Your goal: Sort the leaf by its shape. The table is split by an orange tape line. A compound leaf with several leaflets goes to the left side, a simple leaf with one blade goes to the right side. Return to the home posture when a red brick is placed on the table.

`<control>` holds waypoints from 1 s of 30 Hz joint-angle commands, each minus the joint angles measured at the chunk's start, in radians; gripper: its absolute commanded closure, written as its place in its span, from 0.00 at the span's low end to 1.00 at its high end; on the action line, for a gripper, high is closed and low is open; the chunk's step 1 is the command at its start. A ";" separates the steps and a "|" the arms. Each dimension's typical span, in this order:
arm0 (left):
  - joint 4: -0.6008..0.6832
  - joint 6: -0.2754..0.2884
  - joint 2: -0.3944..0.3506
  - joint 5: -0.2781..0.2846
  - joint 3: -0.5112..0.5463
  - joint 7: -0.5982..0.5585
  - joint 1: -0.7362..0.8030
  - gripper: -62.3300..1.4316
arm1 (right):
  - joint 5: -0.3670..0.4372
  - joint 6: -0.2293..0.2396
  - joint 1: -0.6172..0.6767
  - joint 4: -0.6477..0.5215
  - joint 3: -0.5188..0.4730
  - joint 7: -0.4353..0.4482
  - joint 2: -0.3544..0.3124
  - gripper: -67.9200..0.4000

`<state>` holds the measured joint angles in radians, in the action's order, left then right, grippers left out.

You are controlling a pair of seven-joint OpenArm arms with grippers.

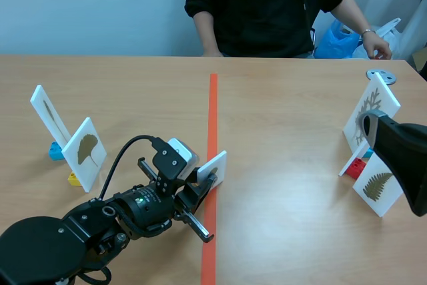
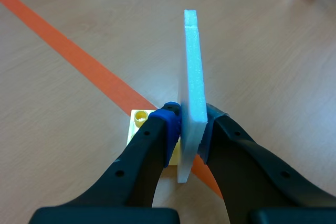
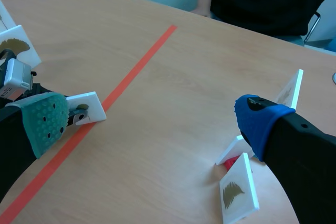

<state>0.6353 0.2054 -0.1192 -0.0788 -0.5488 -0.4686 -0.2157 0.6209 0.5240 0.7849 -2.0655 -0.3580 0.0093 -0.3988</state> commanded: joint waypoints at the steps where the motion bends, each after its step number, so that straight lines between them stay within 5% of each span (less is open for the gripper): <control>1: 0.025 0.000 0.007 0.008 0.003 -0.022 0.003 0.91 | 0.012 -0.004 -0.004 -0.008 -0.001 0.015 -0.005 0.00; 5: 0.082 0.018 -0.005 0.022 0.003 -0.014 0.039 0.91 | 0.012 -0.007 -0.004 -0.008 -0.001 0.015 -0.005 0.00; 13: 0.410 0.029 -0.067 0.156 0.003 0.169 0.187 0.91 | 0.012 -0.007 -0.004 -0.008 -0.001 0.015 -0.005 0.00; 20: 0.710 0.021 -0.101 0.174 0.041 0.347 0.336 0.91 | 0.012 -0.007 -0.004 -0.008 -0.001 0.015 -0.006 0.00; 30: 0.976 -0.084 -0.100 0.243 0.177 0.470 0.533 0.91 | 0.012 -0.007 -0.004 -0.008 -0.001 0.015 -0.006 0.00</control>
<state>1.5932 0.1223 -0.2237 0.1493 -0.3744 0.0189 0.3077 0.6212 0.5175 0.7849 -2.0655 -0.3580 0.0093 -0.3988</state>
